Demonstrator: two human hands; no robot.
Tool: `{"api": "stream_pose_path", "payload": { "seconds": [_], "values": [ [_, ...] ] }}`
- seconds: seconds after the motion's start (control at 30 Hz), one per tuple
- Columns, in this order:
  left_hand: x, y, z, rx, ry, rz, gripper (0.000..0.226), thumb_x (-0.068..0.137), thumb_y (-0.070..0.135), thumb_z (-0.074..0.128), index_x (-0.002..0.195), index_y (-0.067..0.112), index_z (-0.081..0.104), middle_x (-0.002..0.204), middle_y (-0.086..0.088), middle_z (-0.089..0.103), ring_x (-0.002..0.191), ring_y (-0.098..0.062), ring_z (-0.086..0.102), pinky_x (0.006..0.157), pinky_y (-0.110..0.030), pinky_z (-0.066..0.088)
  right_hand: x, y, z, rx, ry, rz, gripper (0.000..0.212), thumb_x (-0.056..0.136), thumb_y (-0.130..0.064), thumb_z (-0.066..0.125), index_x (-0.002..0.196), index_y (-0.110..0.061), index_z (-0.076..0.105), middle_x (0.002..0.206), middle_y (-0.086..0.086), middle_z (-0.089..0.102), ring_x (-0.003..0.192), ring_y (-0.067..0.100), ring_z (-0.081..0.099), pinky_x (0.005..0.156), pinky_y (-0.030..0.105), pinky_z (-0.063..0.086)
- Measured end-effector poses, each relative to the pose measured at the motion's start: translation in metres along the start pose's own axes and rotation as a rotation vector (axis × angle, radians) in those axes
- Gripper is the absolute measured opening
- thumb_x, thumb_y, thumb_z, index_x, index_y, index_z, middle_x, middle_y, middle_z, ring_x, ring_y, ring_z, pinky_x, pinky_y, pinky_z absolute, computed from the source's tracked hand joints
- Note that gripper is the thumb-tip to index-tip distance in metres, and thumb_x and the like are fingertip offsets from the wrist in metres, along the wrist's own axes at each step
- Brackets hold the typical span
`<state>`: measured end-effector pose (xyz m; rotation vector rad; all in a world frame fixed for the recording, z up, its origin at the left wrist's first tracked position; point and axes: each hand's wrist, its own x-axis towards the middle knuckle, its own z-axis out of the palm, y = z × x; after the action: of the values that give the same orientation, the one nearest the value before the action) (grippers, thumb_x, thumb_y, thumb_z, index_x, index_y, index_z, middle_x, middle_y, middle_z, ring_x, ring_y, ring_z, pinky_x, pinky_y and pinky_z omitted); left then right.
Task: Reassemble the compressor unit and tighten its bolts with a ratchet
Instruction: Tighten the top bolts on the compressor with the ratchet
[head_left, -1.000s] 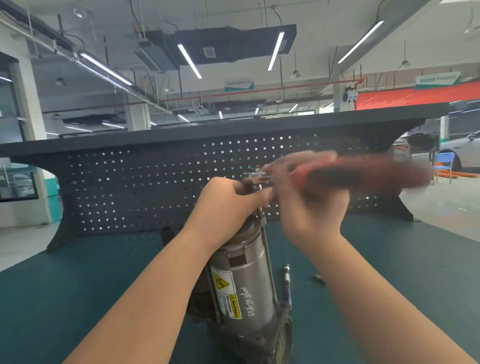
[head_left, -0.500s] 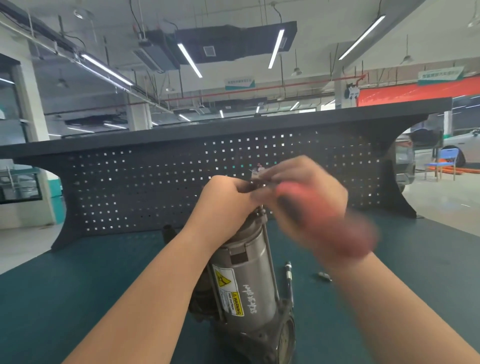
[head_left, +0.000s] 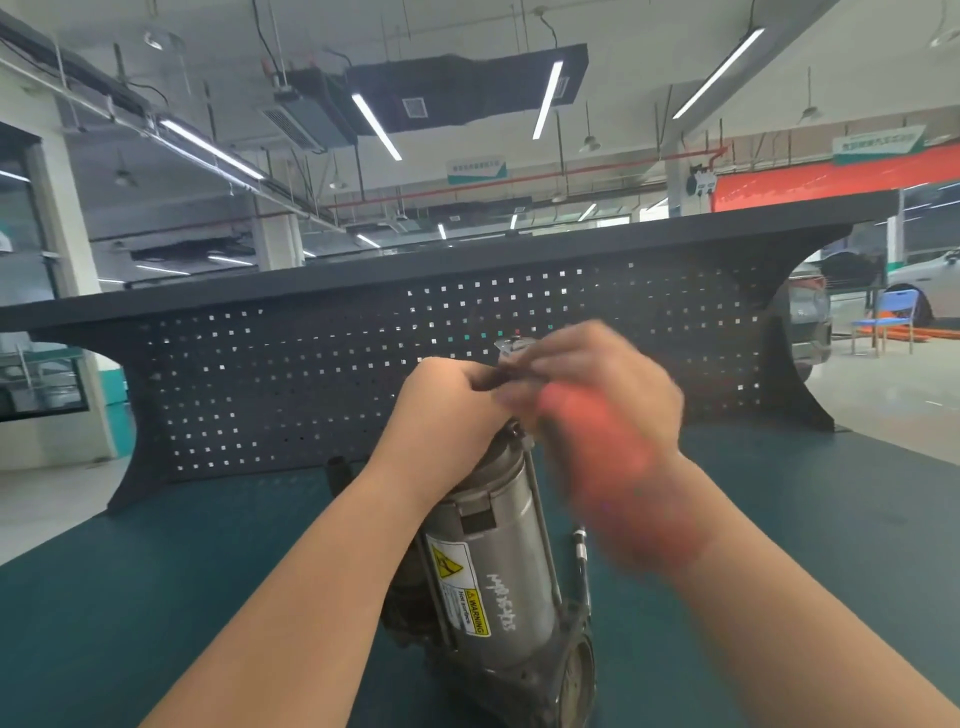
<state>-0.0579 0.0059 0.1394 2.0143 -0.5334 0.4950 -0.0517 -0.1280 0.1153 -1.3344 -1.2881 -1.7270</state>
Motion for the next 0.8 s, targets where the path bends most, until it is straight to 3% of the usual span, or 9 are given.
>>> {"api": "stream_pose_path", "payload": {
  "seconds": [0.1, 0.23, 0.3, 0.37, 0.5, 0.57, 0.63, 0.73, 0.8],
  "values": [
    [0.001, -0.001, 0.000, 0.003, 0.033, -0.010, 0.031, 0.090, 0.012, 0.064, 0.061, 0.021, 0.068, 0.039, 0.012, 0.053, 0.036, 0.005, 0.049, 0.042, -0.008, 0.038, -0.005, 0.000, 0.002, 0.091, 0.009, 0.078, 0.004, 0.087, -0.011, 0.064, 0.087, -0.009, 0.061, 0.088, -0.002, 0.061, 0.083, 0.005, 0.064, 0.071, 0.018, 0.049],
    [-0.006, -0.003, 0.003, -0.074, 0.038, 0.030, 0.033, 0.088, 0.034, 0.070, 0.076, 0.004, 0.077, 0.062, -0.011, 0.070, 0.052, -0.009, 0.055, 0.055, -0.019, 0.047, 0.007, 0.008, 0.000, 0.702, 0.647, 0.989, 0.017, 0.101, -0.020, 0.047, 0.088, -0.011, 0.052, 0.071, 0.003, 0.069, 0.046, 0.011, 0.057, 0.047, 0.021, 0.046],
    [-0.006, -0.002, 0.004, -0.063, 0.036, 0.037, 0.041, 0.088, 0.037, 0.068, 0.081, -0.002, 0.074, 0.079, -0.025, 0.071, 0.064, -0.016, 0.057, 0.066, -0.032, 0.052, 0.007, 0.011, 0.003, 0.865, 0.766, 1.175, 0.021, 0.103, -0.022, 0.044, 0.088, -0.009, 0.050, 0.071, 0.006, 0.068, 0.043, 0.011, 0.054, 0.045, 0.020, 0.045],
    [-0.005, -0.002, 0.003, -0.055, 0.035, 0.031, 0.036, 0.088, 0.037, 0.069, 0.075, 0.004, 0.076, 0.076, -0.023, 0.071, 0.061, -0.016, 0.057, 0.059, -0.026, 0.048, 0.004, 0.008, 0.006, 0.671, 0.632, 0.940, 0.017, 0.101, -0.019, 0.047, 0.087, -0.013, 0.052, 0.072, 0.001, 0.068, 0.047, 0.011, 0.056, 0.048, 0.021, 0.047],
    [-0.003, 0.000, 0.001, 0.010, 0.002, -0.025, 0.051, 0.089, 0.007, 0.065, 0.040, 0.020, 0.059, 0.034, 0.012, 0.049, 0.032, 0.000, 0.043, 0.038, -0.008, 0.031, 0.002, 0.001, -0.003, -0.031, -0.020, 0.025, 0.010, 0.085, -0.007, 0.064, 0.079, -0.016, 0.061, 0.084, 0.000, 0.062, 0.075, 0.007, 0.062, 0.066, 0.010, 0.049],
    [-0.001, 0.000, 0.001, 0.042, 0.006, -0.028, 0.041, 0.090, 0.004, 0.062, 0.051, 0.018, 0.060, 0.037, 0.012, 0.051, 0.038, 0.001, 0.049, 0.042, -0.009, 0.036, -0.003, -0.003, 0.001, -0.010, -0.016, -0.065, 0.008, 0.092, -0.013, 0.061, 0.087, -0.010, 0.056, 0.085, 0.003, 0.062, 0.078, 0.011, 0.066, 0.068, 0.019, 0.052],
    [-0.005, 0.001, 0.001, -0.024, 0.024, 0.003, 0.027, 0.090, 0.019, 0.067, 0.064, 0.011, 0.072, 0.053, 0.002, 0.066, 0.049, -0.006, 0.055, 0.051, -0.018, 0.044, -0.002, -0.006, 0.003, 0.225, 0.203, 0.247, 0.008, 0.095, -0.018, 0.054, 0.087, -0.016, 0.055, 0.080, 0.000, 0.064, 0.072, 0.008, 0.065, 0.066, 0.019, 0.051],
    [-0.007, 0.000, 0.004, -0.062, 0.024, 0.019, 0.029, 0.087, 0.032, 0.070, 0.076, 0.007, 0.078, 0.083, -0.027, 0.071, 0.069, -0.018, 0.058, 0.072, -0.039, 0.053, 0.007, 0.003, 0.001, 0.699, 0.654, 0.991, 0.021, 0.102, -0.019, 0.045, 0.083, -0.012, 0.051, 0.069, 0.003, 0.069, 0.044, 0.013, 0.055, 0.045, 0.021, 0.043],
    [-0.008, 0.001, 0.005, -0.050, 0.016, 0.033, 0.030, 0.088, 0.035, 0.069, 0.077, 0.008, 0.078, 0.087, -0.030, 0.069, 0.068, -0.017, 0.056, 0.069, -0.033, 0.051, 0.007, 0.009, 0.002, 0.848, 0.742, 1.117, 0.021, 0.102, -0.019, 0.044, 0.084, -0.010, 0.050, 0.068, 0.006, 0.069, 0.041, 0.013, 0.052, 0.042, 0.021, 0.041]
  ]
}}
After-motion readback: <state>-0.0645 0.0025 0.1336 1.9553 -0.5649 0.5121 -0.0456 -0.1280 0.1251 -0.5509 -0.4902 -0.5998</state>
